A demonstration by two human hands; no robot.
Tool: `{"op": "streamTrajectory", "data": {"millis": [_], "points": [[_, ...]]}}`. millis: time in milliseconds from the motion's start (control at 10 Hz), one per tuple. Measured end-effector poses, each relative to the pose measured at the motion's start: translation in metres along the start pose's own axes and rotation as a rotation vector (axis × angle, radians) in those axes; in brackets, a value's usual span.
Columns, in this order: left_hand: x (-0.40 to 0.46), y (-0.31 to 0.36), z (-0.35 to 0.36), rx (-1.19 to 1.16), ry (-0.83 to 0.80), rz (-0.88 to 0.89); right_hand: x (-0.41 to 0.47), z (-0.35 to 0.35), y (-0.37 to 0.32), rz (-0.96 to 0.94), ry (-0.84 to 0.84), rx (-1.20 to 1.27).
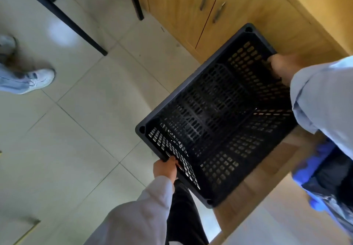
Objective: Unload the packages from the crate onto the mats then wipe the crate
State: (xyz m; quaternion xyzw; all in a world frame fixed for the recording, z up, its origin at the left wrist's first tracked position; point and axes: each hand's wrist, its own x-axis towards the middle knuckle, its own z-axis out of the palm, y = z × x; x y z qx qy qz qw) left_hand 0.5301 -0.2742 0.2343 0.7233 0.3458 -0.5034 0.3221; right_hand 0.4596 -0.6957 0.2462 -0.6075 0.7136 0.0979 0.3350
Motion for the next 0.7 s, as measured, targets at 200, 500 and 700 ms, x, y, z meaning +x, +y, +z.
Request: {"op": "streamTrajectory", "data": {"millis": [200, 500, 700], "points": [[0.004, 0.0, 0.008, 0.012, 0.004, 0.037, 0.018, 0.002, 0.0, 0.036, 0.001, 0.087], [0.001, -0.001, 0.008, 0.012, -0.099, 0.031, 0.007, 0.012, -0.004, 0.006, 0.085, 0.077], [-0.011, 0.013, -0.005, 0.076, -0.134, 0.016, -0.052, 0.041, -0.016, -0.086, -0.023, 0.189]]}}
